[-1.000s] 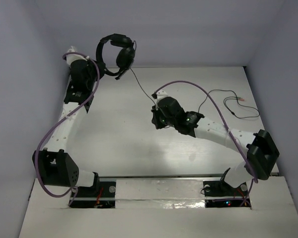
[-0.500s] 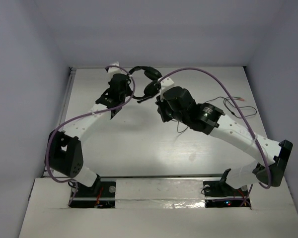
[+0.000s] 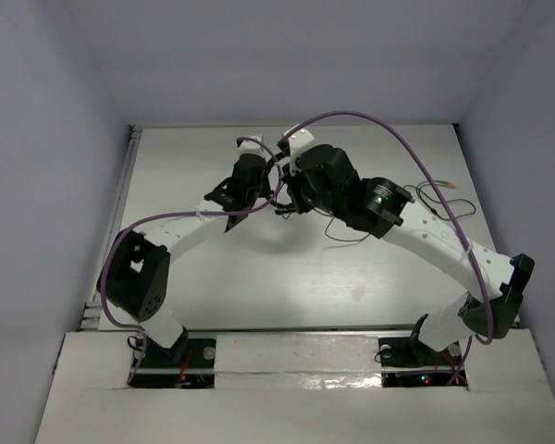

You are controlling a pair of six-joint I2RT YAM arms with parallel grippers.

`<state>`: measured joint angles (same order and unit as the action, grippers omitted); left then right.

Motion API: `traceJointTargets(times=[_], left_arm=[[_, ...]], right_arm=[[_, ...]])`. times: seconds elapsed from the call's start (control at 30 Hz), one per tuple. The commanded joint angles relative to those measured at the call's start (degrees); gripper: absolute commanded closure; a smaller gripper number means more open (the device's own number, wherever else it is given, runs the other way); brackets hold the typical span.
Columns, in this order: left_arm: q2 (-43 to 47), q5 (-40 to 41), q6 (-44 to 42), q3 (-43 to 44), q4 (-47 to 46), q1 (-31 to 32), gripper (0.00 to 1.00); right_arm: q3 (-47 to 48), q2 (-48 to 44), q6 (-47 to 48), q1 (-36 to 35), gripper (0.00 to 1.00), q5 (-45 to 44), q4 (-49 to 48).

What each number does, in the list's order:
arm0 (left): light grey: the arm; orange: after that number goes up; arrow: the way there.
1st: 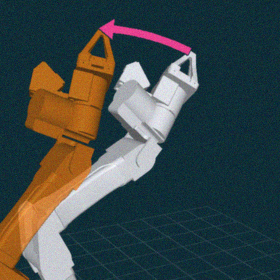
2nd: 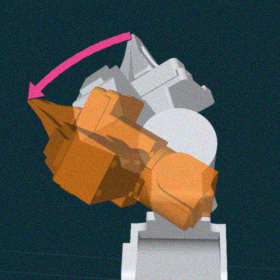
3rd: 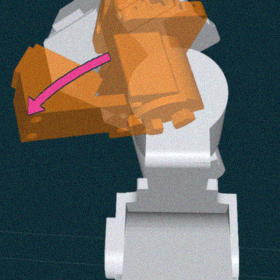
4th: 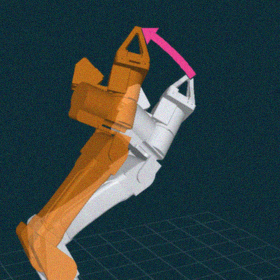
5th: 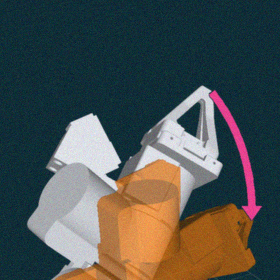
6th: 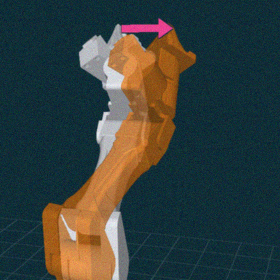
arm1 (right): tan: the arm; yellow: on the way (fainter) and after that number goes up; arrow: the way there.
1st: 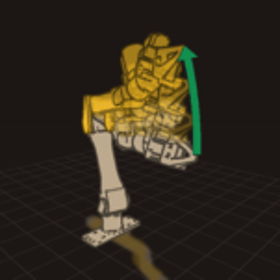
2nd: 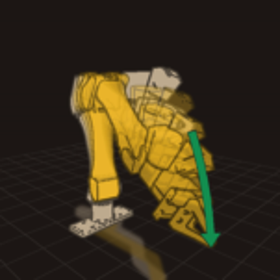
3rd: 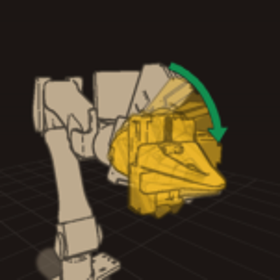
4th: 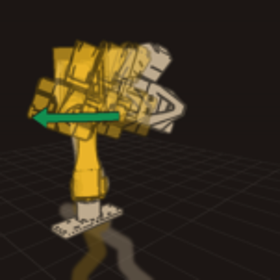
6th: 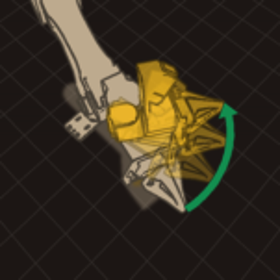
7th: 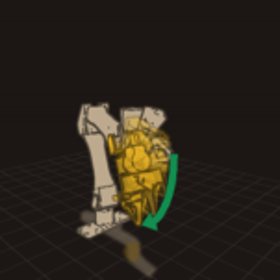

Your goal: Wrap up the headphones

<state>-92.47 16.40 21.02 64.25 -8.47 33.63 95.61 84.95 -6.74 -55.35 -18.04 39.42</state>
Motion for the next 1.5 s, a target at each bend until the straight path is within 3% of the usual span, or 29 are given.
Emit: traceJointTargets(times=[0.0,0.2,0.53,1.03,1.13,1.23,1.47], left_arm=[[5.0,-4.62,-1.42,-3.59,-6.55,0.83,1.0],[8.87,-9.45,0.08,-12.29,-9.63,0.83,1.0],[14.15,-14.2,-0.62,-16.61,-8.93,1.35,1.0],[21.45,-28.18,0.95,-15.47,-6.03,1.35,1.0],[22.76,-27.3,2.71,-15.03,-5.6,-0.39,1.0],[23.56,-30.45,4.38,-14.59,-5.5,-3.73,1.0],[26.55,-38.1,6.67,-13.8,-7.26,-4.97,1.0]], right_arm=[[3.53,0.66,2.26,1.99,1.0,-4.28,-2.67],[1.69,0.66,2.35,5.16,1.0,-7.97,-5.58],[-3.24,-0.13,2.88,13.25,1.0,-6.57,-12.43],[-10.53,0.4,0.16,18.7,1.0,-5.51,-21.84],[-14.38,-2.94,-2.21,18.7,1.0,-5.07,-24.65],[-17.82,-7.32,-4.5,18.7,1.0,-4.63,-28.16],[-25.73,-10.06,-7.75,19.23,1.0,-0.96,-34.74]])
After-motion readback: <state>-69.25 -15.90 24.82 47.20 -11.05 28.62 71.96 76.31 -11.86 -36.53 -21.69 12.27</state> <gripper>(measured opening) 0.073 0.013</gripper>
